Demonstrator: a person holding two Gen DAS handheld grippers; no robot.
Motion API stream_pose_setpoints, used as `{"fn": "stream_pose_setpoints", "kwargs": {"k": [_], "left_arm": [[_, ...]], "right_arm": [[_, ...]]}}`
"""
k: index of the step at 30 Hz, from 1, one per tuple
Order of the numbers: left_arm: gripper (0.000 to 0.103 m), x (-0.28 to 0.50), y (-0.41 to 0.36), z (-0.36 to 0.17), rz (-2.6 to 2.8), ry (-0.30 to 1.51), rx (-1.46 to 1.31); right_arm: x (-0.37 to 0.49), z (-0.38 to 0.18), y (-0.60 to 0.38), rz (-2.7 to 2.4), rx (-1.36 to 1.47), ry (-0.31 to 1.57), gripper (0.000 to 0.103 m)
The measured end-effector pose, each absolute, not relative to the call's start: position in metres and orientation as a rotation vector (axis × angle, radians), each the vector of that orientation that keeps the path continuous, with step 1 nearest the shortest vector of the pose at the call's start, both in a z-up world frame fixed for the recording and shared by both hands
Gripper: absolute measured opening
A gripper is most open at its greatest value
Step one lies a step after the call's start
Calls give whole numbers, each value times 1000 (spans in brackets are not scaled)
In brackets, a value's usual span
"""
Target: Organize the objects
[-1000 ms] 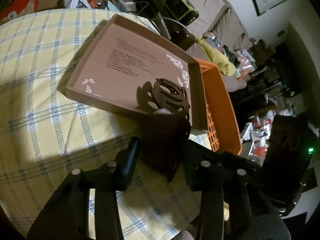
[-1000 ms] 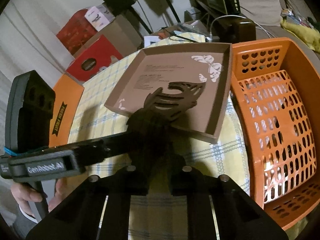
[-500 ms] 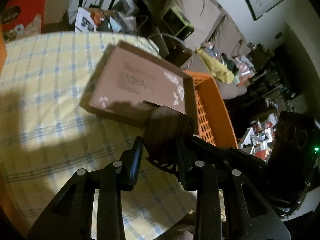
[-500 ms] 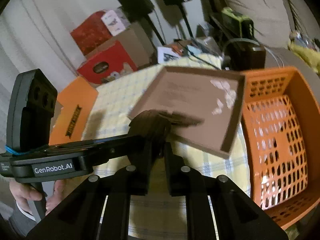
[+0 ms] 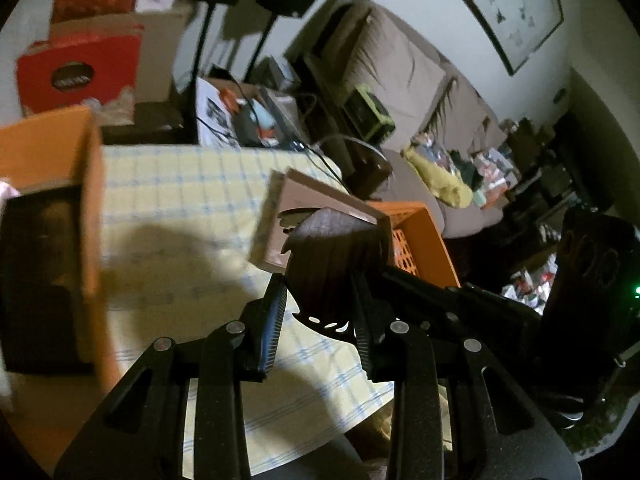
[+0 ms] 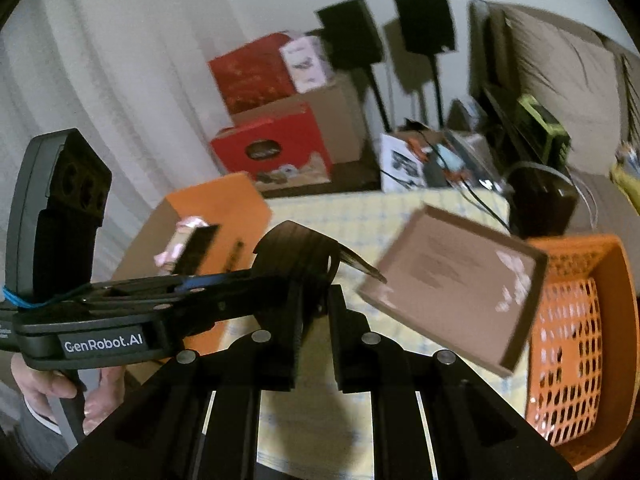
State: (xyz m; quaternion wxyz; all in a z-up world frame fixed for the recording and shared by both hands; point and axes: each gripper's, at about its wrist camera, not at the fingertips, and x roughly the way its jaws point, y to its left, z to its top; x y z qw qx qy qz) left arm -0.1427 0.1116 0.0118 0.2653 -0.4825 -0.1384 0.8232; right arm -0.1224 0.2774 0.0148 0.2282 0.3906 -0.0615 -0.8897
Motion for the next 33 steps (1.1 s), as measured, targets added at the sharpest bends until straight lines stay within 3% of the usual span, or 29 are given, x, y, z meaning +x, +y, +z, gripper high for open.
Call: {"fn": "stream_pose_setpoints", "kwargs": {"k": [15, 33], "left_arm": [[29, -135, -23, 48, 2436, -449, -1295], [29, -167, -101, -5, 2467, -560, -1424]], "right_arm": [[-139, 36, 149, -2267, 1021, -71, 12], [-186, -8, 72, -2120, 1119, -21, 12]]}}
